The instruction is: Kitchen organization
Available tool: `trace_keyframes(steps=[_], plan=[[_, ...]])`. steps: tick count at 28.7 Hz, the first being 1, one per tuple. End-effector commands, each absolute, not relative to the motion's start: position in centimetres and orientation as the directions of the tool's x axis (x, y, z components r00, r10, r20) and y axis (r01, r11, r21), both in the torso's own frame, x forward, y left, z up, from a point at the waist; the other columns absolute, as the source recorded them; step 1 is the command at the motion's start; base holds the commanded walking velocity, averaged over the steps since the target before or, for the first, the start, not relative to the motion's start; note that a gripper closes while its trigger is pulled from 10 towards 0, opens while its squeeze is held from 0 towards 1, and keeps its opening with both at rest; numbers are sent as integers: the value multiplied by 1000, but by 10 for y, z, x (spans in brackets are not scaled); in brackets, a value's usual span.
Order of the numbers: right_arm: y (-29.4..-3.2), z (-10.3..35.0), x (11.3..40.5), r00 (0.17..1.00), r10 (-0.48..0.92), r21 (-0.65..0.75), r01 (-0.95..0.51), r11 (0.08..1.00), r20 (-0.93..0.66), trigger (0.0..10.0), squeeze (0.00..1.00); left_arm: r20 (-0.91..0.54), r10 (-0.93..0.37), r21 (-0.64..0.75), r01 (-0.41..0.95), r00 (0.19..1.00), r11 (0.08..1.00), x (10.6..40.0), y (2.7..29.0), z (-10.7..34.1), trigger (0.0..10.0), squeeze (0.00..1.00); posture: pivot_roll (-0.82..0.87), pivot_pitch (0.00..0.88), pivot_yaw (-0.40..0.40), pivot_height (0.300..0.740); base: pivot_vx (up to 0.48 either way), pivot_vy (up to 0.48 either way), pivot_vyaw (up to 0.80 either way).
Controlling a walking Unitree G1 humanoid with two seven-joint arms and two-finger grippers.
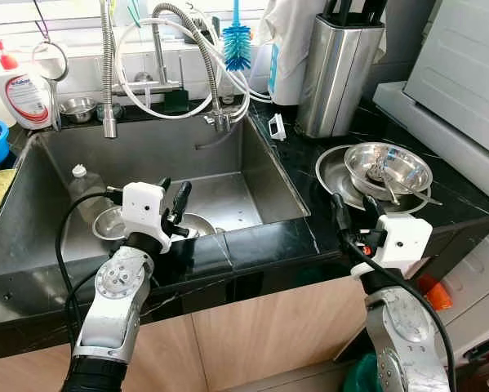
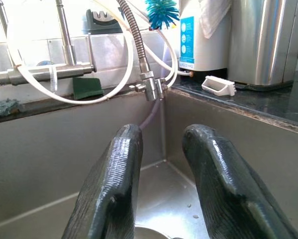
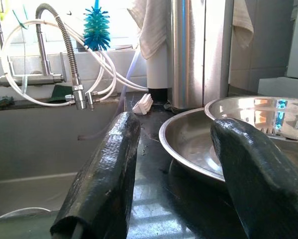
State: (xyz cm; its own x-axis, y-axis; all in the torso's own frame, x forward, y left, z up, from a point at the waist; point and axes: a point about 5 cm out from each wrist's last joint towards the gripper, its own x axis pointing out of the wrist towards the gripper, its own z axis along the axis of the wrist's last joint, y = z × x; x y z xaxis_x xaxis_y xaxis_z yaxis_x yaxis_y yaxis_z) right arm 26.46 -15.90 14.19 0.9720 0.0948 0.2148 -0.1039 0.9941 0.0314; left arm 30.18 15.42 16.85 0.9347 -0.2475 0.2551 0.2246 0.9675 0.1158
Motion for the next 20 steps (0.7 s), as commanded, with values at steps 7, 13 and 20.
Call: trace_keyframes(steps=[7,13,20], plan=[[-158,144,265,969,100,27,-109,994,225,10000,0,275,-266,138,236,924,962,300,153,174,10000,0,41,0,-19,740,0,0,0],[-162,147,264,968,82,24,-90,996,236,10000,0,272,-268,137,238,924,961,300,153,173,10000,0,38,0,-18,740,0,0,0],[-162,159,264,958,62,10,-68,998,280,10000,0,270,-269,136,240,925,961,300,152,173,10000,0,35,0,-16,740,0,0,0]])
